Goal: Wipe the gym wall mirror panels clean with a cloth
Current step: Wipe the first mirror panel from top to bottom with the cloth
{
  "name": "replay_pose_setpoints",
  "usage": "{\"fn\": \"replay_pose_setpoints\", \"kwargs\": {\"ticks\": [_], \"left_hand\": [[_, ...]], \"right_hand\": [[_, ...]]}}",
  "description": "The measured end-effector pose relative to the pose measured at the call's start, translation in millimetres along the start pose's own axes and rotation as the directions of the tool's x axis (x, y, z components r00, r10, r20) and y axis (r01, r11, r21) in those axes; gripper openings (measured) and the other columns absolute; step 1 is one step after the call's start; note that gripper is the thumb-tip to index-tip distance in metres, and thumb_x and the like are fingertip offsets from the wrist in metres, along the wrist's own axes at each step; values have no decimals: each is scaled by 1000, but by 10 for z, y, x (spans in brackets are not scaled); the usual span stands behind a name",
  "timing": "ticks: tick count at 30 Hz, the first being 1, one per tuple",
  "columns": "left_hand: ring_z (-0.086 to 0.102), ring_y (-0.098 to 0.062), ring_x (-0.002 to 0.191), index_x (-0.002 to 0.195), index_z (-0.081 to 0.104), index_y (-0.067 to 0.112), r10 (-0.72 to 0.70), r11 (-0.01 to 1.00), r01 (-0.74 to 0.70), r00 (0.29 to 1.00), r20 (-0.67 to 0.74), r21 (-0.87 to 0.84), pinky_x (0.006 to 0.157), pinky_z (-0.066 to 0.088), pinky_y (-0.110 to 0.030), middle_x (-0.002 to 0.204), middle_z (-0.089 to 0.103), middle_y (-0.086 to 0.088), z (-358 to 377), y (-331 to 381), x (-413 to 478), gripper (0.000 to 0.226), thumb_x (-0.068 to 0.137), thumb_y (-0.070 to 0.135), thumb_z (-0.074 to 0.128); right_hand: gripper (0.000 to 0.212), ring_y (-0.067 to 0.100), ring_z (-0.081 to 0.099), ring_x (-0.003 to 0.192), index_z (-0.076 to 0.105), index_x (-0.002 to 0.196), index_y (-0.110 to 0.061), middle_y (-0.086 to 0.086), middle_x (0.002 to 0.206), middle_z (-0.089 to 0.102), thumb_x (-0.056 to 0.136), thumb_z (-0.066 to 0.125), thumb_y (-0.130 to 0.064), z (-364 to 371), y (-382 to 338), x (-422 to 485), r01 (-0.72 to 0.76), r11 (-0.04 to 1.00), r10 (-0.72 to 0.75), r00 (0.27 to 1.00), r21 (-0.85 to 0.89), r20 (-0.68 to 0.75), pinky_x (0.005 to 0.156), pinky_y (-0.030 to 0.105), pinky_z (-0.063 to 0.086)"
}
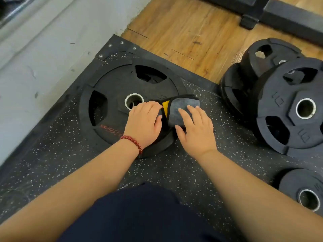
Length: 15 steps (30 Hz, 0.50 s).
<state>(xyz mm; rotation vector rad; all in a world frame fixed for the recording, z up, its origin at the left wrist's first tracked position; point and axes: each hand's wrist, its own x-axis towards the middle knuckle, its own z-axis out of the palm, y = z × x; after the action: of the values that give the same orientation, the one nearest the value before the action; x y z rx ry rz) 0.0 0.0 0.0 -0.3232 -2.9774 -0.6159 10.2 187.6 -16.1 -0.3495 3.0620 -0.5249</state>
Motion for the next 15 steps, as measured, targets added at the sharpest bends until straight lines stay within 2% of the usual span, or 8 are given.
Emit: {"fn": "replay_pose_setpoints", "kwargs": {"ticks": [2,5,8,11,15], "left_hand": [[58,-26,110,118,63,9,-12,1000,12,1000,20,-8,92,45,-43,122,63,-6,27,-27,1,38,91,28,44],[55,-27,119,122,63,8,-11,1000,11,999,33,0,98,44,-45,129,61,-8,105,-79,-32,44,91,31,41],[52,-27,125,126,61,7,-8,1000,7,999,31,20,102,42,-45,133,59,-9,147,-140,-15,42,93,30,46],[48,-28,130,129,59,8,-29,999,27,998,52,38,106,38,-44,137,56,-10,191,-160,28,42,95,30,47],[45,-27,134,131,58,8,-41,999,39,997,68,24,110,34,-43,140,54,-9,239,-184,71,51,94,36,36]], "right_hand": [[60,38,35,141,49,144,-19,14,150,44,92,43,-50,-15,3,1,-21,1000,20,998,17,66,109,56,34],[70,34,25,147,42,149,-25,9,156,36,91,30,-64,-4,12,16,-52,998,49,994,21,98,114,53,28],[66,28,5,152,30,154,-34,2,164,18,95,25,-63,-23,-20,103,-151,983,133,977,104,165,119,48,17],[69,25,-8,152,16,156,-38,-3,166,0,96,39,-62,-2,-48,181,-169,978,139,963,118,229,122,44,10],[88,28,-7,152,6,158,-36,-1,165,-16,90,56,-62,59,-66,259,-125,988,96,959,95,266,121,43,15]]}}
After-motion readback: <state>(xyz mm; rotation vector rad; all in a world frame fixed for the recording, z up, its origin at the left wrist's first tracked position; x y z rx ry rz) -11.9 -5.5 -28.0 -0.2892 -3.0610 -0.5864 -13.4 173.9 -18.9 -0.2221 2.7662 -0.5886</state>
